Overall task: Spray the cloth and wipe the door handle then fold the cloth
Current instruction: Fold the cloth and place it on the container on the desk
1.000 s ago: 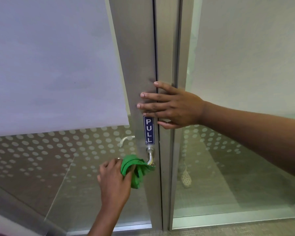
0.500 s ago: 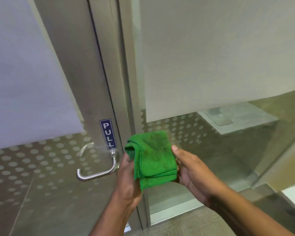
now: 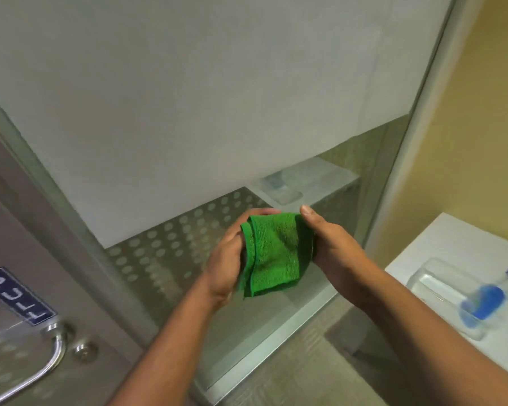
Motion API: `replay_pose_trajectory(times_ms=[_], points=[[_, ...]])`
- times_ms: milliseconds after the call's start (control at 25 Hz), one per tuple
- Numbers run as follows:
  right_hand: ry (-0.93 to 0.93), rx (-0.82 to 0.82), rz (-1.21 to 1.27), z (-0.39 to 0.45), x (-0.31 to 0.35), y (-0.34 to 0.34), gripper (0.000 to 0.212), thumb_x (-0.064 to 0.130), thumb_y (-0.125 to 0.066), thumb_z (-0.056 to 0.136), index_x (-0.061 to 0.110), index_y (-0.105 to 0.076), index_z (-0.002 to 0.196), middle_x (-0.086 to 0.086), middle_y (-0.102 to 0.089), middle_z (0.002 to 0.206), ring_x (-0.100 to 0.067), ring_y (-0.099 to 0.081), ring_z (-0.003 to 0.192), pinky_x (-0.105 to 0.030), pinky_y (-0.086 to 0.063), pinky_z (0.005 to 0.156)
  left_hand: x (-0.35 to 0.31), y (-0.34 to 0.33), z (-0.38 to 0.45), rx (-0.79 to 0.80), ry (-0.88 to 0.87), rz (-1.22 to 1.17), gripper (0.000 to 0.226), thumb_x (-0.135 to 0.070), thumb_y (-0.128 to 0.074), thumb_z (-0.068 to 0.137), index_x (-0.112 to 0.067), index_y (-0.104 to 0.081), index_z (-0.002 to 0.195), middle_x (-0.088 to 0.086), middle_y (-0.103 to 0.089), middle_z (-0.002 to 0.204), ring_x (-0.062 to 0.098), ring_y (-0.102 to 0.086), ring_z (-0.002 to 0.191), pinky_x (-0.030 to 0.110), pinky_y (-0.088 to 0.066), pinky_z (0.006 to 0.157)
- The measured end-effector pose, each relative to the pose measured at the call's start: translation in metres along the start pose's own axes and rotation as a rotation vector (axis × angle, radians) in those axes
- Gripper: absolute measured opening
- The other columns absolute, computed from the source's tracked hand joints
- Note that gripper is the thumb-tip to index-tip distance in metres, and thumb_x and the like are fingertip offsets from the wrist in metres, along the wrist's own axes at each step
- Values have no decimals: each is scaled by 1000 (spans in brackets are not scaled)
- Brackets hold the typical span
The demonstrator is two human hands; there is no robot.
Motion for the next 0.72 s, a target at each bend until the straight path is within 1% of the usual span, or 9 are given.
replay_pose_trajectory(times_ms=[120,240,320,400,440,520,600,680,720], points=[[-7,-146,46,0,11,56,40,41,-57,104,11,-81,116,-15,-80,121,-24,-76,110,-46,-58,101,18,-40,39,7,104,74,51,-39,-58,93,-40,-56,145,3,-60,152,24,-62,135,50,-50,114],[-20,-238,88,-3,18,121,32,31,-58,108,10,-79,118,-17,-80,120,-26,-76,105,-49,-60,99,42,-92,66,96,307,29,53,-45,-63,97,-21,-62,144,14,-67,145,28,-67,130,55,-50,115],[-31,-276,94,-6,18,158,29,30,-58,108,12,-79,117,-10,-82,112,-24,-76,99,-44,-63,91,51,-128,77,188,465,-166,58,-51,-47,105,-10,-67,141,19,-67,145,30,-66,131,50,-49,115],[-50,-309,69,-11,13,194,30,31,-59,108,12,-78,120,-9,-79,108,-23,-73,94,-41,-62,85,59,-158,88,257,580,-338,81,-67,-30,105,-4,-66,141,22,-67,143,34,-66,132,50,-51,114],[-61,-318,52,-14,10,210,30,31,-59,108,12,-77,122,-9,-78,107,-23,-72,92,-41,-62,83,64,-170,95,273,602,-387,86,-70,-29,104,-2,-64,143,23,-66,143,36,-66,132,50,-51,113],[-81,-319,18,-19,7,241,30,32,-58,108,14,-76,123,-8,-80,107,-21,-74,89,-43,-63,82,73,-192,111,311,579,-420,74,-59,-44,104,-1,-59,147,25,-65,145,37,-64,133,51,-49,115],[-91,-317,8,-25,5,270,28,31,-59,108,17,-76,126,-5,-83,111,-18,-78,92,-45,-65,83,86,-211,131,321,543,-335,55,-32,-61,100,-1,-60,146,27,-64,145,38,-64,133,50,-49,115],[-79,-315,12,-30,4,295,27,28,-60,107,18,-75,127,-3,-83,113,-14,-79,95,-35,-66,78,94,-229,149,329,493,-222,43,-15,-63,97,-1,-67,138,29,-65,142,38,-68,126,47,-54,109],[-70,-327,10,-32,4,306,26,26,-61,107,17,-76,127,-1,-83,111,-12,-78,94,-30,-65,76,98,-238,157,337,496,-204,41,-14,-63,95,-2,-70,134,29,-66,140,38,-69,123,46,-56,106]])
Point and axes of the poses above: each hand's wrist, its own z-axis towards the middle knuckle, its own y-axis out of the back of the hand, x = y × z, the point moved 3 cm from there along z, towards the middle knuckle
